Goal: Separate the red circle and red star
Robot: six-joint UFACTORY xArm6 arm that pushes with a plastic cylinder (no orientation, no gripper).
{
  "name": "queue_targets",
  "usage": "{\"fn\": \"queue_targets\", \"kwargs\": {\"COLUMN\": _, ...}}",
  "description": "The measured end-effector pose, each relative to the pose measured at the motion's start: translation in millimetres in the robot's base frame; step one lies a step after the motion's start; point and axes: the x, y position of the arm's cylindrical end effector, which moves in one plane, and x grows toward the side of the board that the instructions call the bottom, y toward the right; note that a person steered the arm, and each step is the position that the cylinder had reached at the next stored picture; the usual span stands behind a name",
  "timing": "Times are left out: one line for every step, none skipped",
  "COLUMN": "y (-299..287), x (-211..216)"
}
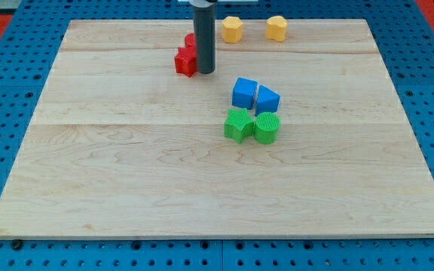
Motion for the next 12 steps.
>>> {"fn": "queue_targets", "kwargs": {"y": -5, "x": 0}}
{"fn": "queue_targets", "kwargs": {"y": 51, "x": 0}}
{"fn": "queue_targets", "kwargs": {"y": 80, "x": -6}}
{"fn": "queue_targets", "kwargs": {"y": 51, "x": -21}}
{"fn": "queue_targets", "kwargs": {"y": 14, "x": -36}}
{"fn": "queue_targets", "kwargs": {"y": -16, "x": -44}}
{"fn": "queue_targets", "kwargs": {"y": -31, "x": -47}}
{"fn": "queue_targets", "kwargs": {"y": -44, "x": -50}}
{"fn": "queue_targets", "kwargs": {"y": -70, "x": -40}}
{"fn": "queue_targets", "kwargs": {"y": -106, "x": -36}}
{"fn": "queue_targets", "kwargs": {"y": -81, "x": -41}}
{"fn": "queue_targets", "kwargs": {"y": -52, "x": -50}}
